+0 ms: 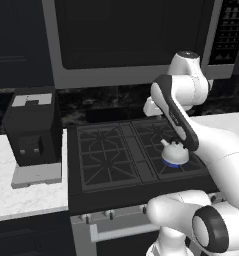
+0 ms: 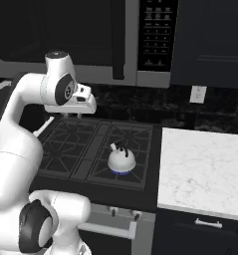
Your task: Turn off the front right burner of the stove.
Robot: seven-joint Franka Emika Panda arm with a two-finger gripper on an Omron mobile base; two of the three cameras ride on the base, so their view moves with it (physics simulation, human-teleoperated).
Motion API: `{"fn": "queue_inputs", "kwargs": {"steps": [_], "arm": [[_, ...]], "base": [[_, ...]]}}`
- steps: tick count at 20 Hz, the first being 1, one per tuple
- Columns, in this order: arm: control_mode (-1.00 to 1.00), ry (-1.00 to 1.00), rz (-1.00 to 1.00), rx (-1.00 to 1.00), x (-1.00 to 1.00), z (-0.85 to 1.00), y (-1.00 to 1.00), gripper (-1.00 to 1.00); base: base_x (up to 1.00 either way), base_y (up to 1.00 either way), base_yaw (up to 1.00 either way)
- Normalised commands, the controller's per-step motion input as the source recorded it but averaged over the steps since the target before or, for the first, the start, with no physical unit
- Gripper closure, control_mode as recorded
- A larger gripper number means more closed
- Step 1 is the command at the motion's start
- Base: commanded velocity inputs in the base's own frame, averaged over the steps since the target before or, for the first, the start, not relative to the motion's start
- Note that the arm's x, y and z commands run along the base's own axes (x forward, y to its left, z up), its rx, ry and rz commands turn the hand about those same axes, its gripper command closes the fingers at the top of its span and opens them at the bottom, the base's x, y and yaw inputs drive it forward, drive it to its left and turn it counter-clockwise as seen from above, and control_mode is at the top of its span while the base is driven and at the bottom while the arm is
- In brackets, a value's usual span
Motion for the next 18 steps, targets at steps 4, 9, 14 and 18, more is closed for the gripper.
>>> {"fn": "queue_inputs", "kwargs": {"steps": [4, 9, 14, 18], "arm": [[-1.0, 0.0, -0.02, 0.0, -0.38, -0.09, -0.26, -1.0], [-1.0, -0.08, -0.1, 0.07, -0.98, -0.34, -0.8, -1.0], [-1.0, -0.11, -0.19, 0.12, -1.0, -0.47, -1.0, -1.0], [-1.0, -0.01, -0.25, 0.14, -1.0, -0.59, -1.0, -1.0]], "base": [[0.0, 0.0, 0.0], [0.0, 0.0, 0.0], [0.0, 0.0, 0.0], [0.0, 0.0, 0.0]]}}
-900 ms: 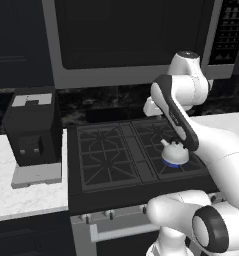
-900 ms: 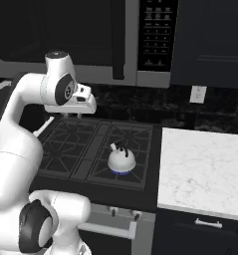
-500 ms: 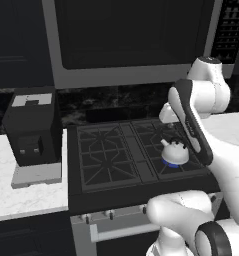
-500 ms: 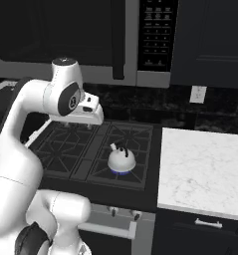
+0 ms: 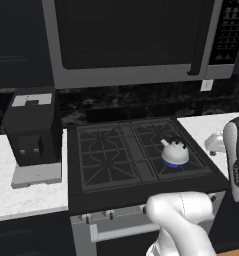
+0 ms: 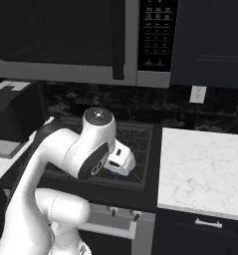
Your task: Turn off the front right burner of the stove.
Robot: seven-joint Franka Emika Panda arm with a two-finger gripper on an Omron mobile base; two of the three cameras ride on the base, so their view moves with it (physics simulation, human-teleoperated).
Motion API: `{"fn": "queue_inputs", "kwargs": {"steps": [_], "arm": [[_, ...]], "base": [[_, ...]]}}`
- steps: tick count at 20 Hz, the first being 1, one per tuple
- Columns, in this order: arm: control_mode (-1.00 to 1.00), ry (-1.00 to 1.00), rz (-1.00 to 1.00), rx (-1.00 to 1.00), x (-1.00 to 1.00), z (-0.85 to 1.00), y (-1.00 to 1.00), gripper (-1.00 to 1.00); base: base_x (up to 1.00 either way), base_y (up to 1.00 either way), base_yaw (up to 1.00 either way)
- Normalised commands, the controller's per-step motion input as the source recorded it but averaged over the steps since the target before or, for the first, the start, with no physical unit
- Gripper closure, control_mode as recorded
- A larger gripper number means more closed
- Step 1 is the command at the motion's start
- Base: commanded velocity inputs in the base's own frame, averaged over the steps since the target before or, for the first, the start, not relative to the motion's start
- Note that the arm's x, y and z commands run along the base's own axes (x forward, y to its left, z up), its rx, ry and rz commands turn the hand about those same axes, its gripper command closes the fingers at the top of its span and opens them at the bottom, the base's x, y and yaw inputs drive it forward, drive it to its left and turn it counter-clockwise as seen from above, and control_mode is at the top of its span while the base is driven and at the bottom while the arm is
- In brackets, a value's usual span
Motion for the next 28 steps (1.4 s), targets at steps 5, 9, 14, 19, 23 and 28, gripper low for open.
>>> {"fn": "queue_inputs", "kwargs": {"steps": [5, 9, 14, 19, 23, 28], "arm": [[-1.0, -0.04, -0.22, 0.16, -1.0, -0.81, -1.0, -1.0], [-1.0, -0.4, -0.17, 0.12, -0.92, -1.0, -1.0, -1.0], [-1.0, -0.84, -0.15, 0.11, -0.32, -0.65, -0.71, -1.0], [-1.0, -0.83, 0.0, -0.01, 0.03, -0.63, -0.11, -1.0], [-1.0, -0.48, 0.0, -0.04, 0.29, -0.66, 0.0, -1.0], [-1.0, -0.17, 0.0, -0.02, 0.59, -0.38, 0.0, -1.0]], "base": [[0.0, 0.0, 0.0], [0.0, 0.0, 0.0], [0.0, 0.0, 0.0], [0.0, 0.0, 0.0], [0.0, 0.0, 0.0], [0.0, 0.0, 0.0]]}}
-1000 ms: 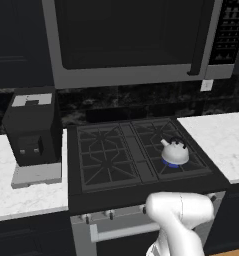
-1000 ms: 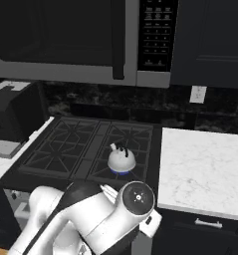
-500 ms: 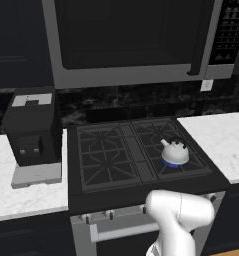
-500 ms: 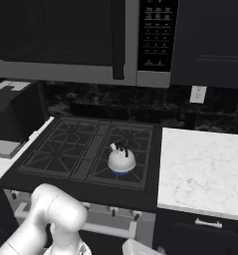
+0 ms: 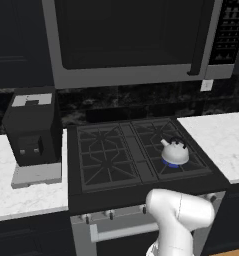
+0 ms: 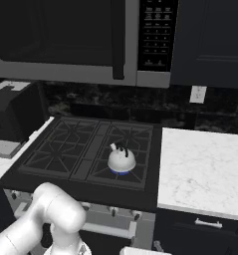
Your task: Turn off the front right burner of the stove.
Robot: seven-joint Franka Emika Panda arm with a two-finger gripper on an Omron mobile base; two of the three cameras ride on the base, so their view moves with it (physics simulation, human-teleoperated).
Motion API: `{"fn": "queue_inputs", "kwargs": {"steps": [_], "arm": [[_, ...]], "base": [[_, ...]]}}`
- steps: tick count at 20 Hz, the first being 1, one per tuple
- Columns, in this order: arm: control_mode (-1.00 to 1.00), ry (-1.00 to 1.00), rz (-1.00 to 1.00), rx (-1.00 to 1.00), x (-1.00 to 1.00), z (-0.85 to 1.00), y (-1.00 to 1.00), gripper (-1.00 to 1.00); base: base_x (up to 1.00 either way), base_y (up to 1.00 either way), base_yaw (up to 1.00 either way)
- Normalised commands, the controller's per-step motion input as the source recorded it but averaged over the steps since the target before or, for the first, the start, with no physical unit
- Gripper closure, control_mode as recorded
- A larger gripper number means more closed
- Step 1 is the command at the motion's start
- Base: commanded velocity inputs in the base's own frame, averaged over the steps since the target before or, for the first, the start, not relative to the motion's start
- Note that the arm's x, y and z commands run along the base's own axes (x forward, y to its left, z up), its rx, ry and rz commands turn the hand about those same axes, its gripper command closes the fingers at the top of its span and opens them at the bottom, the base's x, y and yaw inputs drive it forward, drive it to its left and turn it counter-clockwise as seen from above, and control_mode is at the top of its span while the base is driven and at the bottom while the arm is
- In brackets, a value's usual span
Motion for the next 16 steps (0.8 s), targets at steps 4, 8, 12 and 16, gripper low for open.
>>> {"fn": "queue_inputs", "kwargs": {"steps": [4, 8, 12, 16], "arm": [[-1.0, -0.15, 0.0, -0.07, 0.62, -0.41, 0.05, -1.0], [-1.0, -0.09, 0.0, -0.09, 0.44, -0.44, 0.04, -1.0], [-1.0, -0.07, 0.0, -0.02, 0.04, -0.44, 0.0, -1.0], [-1.0, -0.03, -0.01, 0.0, 0.22, -0.19, 0.11, -1.0]], "base": [[0.0, 0.0, 0.0], [0.0, 0.0, 0.0], [0.0, 0.0, 0.0], [0.0, 0.0, 0.0]]}}
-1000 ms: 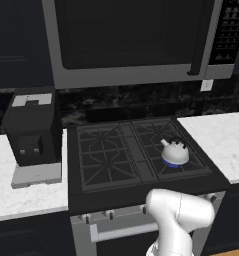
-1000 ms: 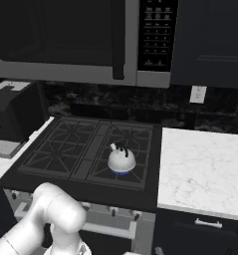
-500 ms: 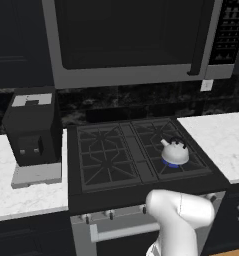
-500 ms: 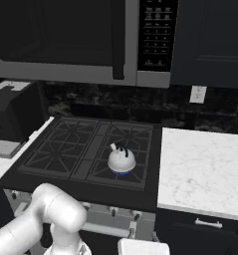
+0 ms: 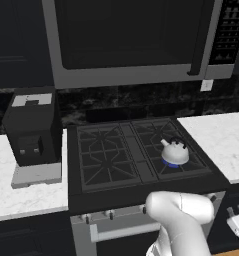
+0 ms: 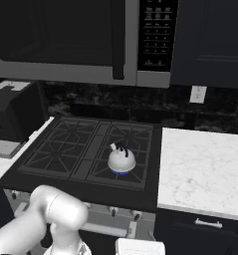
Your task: Turn off the front right burner of the stove.
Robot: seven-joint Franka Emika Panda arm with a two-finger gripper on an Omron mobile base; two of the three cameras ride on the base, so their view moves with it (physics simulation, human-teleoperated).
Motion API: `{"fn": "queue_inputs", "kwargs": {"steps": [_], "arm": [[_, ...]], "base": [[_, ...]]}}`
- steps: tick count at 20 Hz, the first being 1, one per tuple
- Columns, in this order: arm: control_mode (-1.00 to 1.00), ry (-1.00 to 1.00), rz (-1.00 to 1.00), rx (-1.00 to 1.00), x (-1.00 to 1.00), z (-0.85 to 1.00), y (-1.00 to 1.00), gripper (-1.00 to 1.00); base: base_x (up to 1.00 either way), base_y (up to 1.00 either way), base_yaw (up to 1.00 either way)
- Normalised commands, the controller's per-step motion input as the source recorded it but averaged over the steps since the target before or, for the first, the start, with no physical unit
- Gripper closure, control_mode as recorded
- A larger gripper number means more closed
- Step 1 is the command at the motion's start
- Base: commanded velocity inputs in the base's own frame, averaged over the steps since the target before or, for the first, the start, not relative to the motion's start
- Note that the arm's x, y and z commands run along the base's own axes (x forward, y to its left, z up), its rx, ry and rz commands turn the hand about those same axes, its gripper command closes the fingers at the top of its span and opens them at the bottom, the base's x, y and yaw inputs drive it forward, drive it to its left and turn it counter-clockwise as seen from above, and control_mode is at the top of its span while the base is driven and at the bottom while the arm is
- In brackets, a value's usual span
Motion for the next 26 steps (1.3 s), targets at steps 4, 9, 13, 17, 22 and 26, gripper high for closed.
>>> {"fn": "queue_inputs", "kwargs": {"steps": [4, 9, 13, 17, 22, 26], "arm": [[-1.0, 0.0, -0.01, 0.0, 0.47, -0.22, 0.03, -1.0], [-1.0, 0.0, 0.0, 0.0, 0.37, -0.19, 0.03, -1.0], [-1.0, 0.0, 0.0, 0.0, 0.27, -0.16, 0.22, -1.0], [-1.0, 0.0, 0.0, 0.09, 0.01, -0.2, 0.01, -1.0], [-1.0, 0.0, 0.0, 0.07, 0.07, 0.0, 0.0, -1.0], [-1.0, 0.0, 0.0, 0.0, 0.09, -0.22, 0.0, -1.0]], "base": [[0.0, 0.0, 0.0], [0.0, 0.0, 0.0], [0.0, 0.0, 0.0], [0.0, 0.0, 0.0], [0.0, 0.0, 0.0], [0.0, 0.0, 0.0]]}}
